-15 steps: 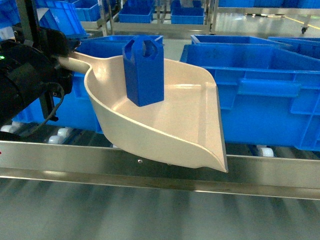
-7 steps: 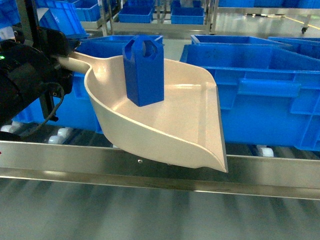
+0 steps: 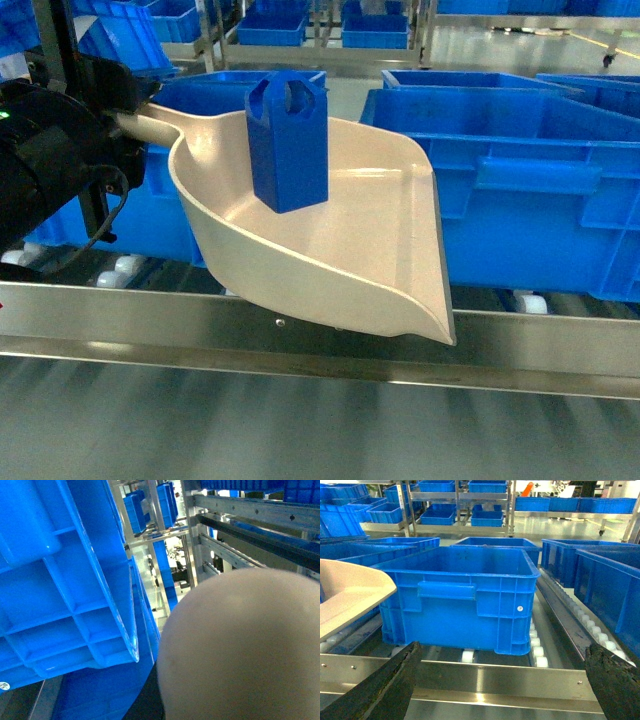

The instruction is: Place part in tray to right shelf

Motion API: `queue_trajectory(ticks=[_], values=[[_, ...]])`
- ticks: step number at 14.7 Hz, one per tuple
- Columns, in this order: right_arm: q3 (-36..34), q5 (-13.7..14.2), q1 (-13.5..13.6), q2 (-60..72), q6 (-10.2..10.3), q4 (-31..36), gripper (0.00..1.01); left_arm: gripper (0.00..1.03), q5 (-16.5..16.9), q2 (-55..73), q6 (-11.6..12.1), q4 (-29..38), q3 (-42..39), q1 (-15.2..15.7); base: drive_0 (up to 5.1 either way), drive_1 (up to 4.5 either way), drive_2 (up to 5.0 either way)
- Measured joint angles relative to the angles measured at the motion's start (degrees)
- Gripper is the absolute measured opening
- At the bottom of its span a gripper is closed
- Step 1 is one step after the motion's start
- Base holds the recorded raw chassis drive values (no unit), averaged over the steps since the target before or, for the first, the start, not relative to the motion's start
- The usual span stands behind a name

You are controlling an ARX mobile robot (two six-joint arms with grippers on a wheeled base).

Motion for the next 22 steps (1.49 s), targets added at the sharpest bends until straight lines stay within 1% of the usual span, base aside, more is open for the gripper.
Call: queue_trajectory(ticks=[13,14,15,16,17,18,19,21,22], values=[[0.0,0.0,0.0,0.0,0.0,0.0,0.98,0.12,0.0,0.0,0.0,0.0,0.0,0.0,0.0,0.0,0.0],[0.0,0.0,0.0,0.0,0.0,0.0,0.98,0.12,0.94,-0.26,0.0,-1.44,0.04,0.15,0.0,0.0,0.0],[0.0,0.0,0.0,0.0,0.0,-0.02,0.98,0.12,7.23,-3.26,0.48,-8.33,-0.22,1.07,0.0,0.0,0.0],[0.0,0.0,0.0,0.0,0.0,-0.02,0.98,0.12,12.57,-5.09,0.42,-6.64,-0.98,1.46,0.0,0.0,0.0],[0.0,-0.02,0.0,0.0,-0.02,0.0,0.98,0.12,15.45,-7.61,0.22,-5.03,-1.16,1.66,0.0,0.0,0.0],[0.0,0.0,0.0,0.0,0.0,-0.02,0.98,0.12,16.68,-10.16,-0.28,-3.61,-1.57,2.14,0.0,0.0,0.0],[0.0,0.0,0.0,0.0,-0.02,0.0,0.98,0.12,17.64,-12.24,-1.22,-3.89,-2.12,2.89,0.0,0.0,0.0],[0.0,0.0,0.0,0.0,0.0,0.0,0.98,0.12,16.33,-13.97,-2.36,-8.15,-1.57,6.51,0.0,0.0,0.0],[0.0,0.0,0.0,0.0,0.0,0.0,0.98,0.12,14.36,-14.32,-3.28,-11.93,0.63,9.14,0.0,0.0,0.0]])
